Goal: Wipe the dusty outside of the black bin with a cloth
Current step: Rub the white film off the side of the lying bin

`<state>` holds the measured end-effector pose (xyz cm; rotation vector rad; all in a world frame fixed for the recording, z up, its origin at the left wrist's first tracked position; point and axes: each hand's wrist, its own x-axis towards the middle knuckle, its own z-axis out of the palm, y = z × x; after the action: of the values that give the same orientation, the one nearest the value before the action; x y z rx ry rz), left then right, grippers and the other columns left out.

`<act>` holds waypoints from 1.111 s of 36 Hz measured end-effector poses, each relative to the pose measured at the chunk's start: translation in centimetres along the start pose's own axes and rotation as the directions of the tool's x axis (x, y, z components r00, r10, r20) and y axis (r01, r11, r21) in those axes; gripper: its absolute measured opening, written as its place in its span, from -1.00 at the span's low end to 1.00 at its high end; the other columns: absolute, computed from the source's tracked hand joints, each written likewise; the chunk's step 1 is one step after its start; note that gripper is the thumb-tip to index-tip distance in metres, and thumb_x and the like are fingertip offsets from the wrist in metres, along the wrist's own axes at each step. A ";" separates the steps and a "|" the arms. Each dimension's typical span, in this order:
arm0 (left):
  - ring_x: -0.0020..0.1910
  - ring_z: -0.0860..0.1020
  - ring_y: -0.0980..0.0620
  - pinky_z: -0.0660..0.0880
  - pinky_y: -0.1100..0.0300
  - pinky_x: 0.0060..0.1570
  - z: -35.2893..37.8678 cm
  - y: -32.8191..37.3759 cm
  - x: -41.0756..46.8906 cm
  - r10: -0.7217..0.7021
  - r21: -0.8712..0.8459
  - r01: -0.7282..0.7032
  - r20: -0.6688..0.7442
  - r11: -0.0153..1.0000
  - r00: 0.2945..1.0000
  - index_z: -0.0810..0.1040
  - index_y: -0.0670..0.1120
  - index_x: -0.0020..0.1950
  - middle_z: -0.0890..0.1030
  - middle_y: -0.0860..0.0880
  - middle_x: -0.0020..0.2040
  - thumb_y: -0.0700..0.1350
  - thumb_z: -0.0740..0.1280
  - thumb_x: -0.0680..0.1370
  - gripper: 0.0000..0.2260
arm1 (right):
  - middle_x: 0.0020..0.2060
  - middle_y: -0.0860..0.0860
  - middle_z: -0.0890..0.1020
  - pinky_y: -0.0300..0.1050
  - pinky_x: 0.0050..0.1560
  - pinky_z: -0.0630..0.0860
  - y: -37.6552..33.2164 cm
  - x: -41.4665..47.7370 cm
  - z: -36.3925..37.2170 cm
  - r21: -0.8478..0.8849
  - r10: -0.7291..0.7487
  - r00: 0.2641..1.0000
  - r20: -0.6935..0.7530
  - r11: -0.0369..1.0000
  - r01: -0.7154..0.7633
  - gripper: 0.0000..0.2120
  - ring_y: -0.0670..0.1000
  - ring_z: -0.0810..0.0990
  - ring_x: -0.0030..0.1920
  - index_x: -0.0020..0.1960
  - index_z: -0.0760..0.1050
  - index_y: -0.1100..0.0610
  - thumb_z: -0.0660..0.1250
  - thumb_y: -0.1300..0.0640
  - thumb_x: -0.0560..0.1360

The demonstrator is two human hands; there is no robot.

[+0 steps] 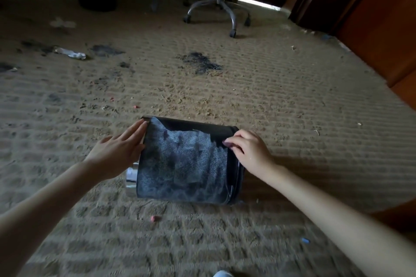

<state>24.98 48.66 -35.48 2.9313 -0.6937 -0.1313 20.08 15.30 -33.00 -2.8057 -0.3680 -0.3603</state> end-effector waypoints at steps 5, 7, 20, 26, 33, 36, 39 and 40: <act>0.41 0.31 0.04 0.31 0.09 0.28 -0.1 0.1 0.0 -0.018 -0.016 0.018 0.003 1.000 1.000 -0.28 0.08 0.50 -0.27 0.18 0.47 0.12 -0.13 0.60 -0.48 | -0.17 0.06 0.60 -0.04 -0.14 0.51 -1.1 -3.7 1.3 -0.097 -0.108 0.993 -0.056 0.990 0.102 -0.76 0.08 0.53 -0.17 -0.07 0.64 0.17 0.44 0.40 0.31; 0.40 0.32 0.03 0.31 0.10 0.27 -0.4 0.4 0.0 -0.038 -0.014 0.038 0.005 0.999 0.999 -0.26 0.09 0.51 -0.25 0.19 0.49 0.12 -0.12 0.61 -0.49 | -0.16 0.04 0.61 -0.07 -0.16 0.49 -1.4 -5.7 1.7 -0.109 -0.156 0.987 -0.030 0.982 0.152 -0.80 0.04 0.51 -0.15 -0.06 0.64 0.15 0.37 0.33 0.36; 0.39 0.33 0.07 0.37 0.14 0.23 -0.1 0.0 0.0 -0.051 -0.132 0.054 0.025 0.990 0.998 -0.27 0.14 0.50 -0.30 0.28 0.42 0.12 -0.09 0.61 -0.49 | -0.20 0.01 0.59 -0.01 -0.12 0.52 -0.5 -0.4 -0.3 0.030 -0.036 0.989 -0.141 0.999 0.041 -0.79 0.04 0.56 -0.17 -0.07 0.66 0.12 0.46 0.35 0.35; 0.37 0.37 0.03 0.40 0.13 0.20 -0.1 -0.3 -0.2 -0.026 -0.152 0.030 0.030 0.988 0.999 -0.24 0.19 0.49 -0.29 0.32 0.41 0.14 -0.09 0.61 -0.50 | -0.22 0.03 0.58 0.05 -0.20 0.51 -0.8 -1.0 2.3 -0.068 -0.053 0.991 -0.120 0.997 0.046 -0.76 0.10 0.55 -0.21 -0.14 0.64 0.14 0.46 0.41 0.28; 0.36 0.38 0.03 0.45 0.15 0.10 -0.2 -0.1 -0.6 -0.027 -0.165 0.032 0.033 0.986 0.999 -0.28 0.21 0.47 -0.27 0.32 0.42 0.14 -0.12 0.61 -0.51 | -0.21 0.02 0.57 -0.10 -0.18 0.33 -2.8 -6.5 3.9 -0.125 -0.182 0.978 -0.103 0.978 0.169 -0.82 0.01 0.43 -0.20 -0.14 0.61 0.14 0.24 0.29 0.44; 0.33 0.41 0.00 0.47 0.15 0.06 -0.5 -0.1 -0.5 -0.041 -0.169 0.047 0.039 0.984 0.998 -0.26 0.21 0.48 -0.28 0.33 0.41 0.14 -0.12 0.60 -0.51 | -0.20 -0.03 0.55 -0.13 -0.17 0.22 -2.4 -10.4 5.6 -0.190 -0.289 0.946 0.146 0.930 0.313 -0.83 -0.01 0.41 -0.19 -0.12 0.60 0.05 0.39 0.27 0.34; 0.29 0.45 0.00 0.49 0.15 0.04 -0.3 -0.2 -0.2 -0.038 -0.176 0.044 0.040 0.983 0.998 -0.27 0.22 0.47 -0.29 0.35 0.40 0.14 -0.12 0.61 -0.52 | -0.21 -0.04 0.55 -0.13 -0.18 0.32 -1.9 -11.4 5.4 -0.117 -0.264 0.958 0.116 0.954 0.277 -0.81 -0.03 0.46 -0.19 -0.11 0.61 0.03 0.46 0.27 0.33; 0.28 0.46 0.00 0.50 0.14 0.05 -0.2 -0.3 -0.3 -0.029 -0.183 0.035 0.035 0.982 0.999 -0.27 0.23 0.46 -0.29 0.35 0.40 0.14 -0.12 0.61 -0.52 | -0.22 -0.03 0.56 -0.11 -0.19 0.37 -2.1 -10.3 4.5 -0.087 -0.243 0.969 0.046 0.965 0.246 -0.86 -0.04 0.47 -0.19 -0.11 0.61 0.05 0.41 0.25 0.38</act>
<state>24.88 49.02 -35.31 2.7698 -0.6034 -0.2328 10.72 16.50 -39.57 -2.8647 -0.7275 -0.3897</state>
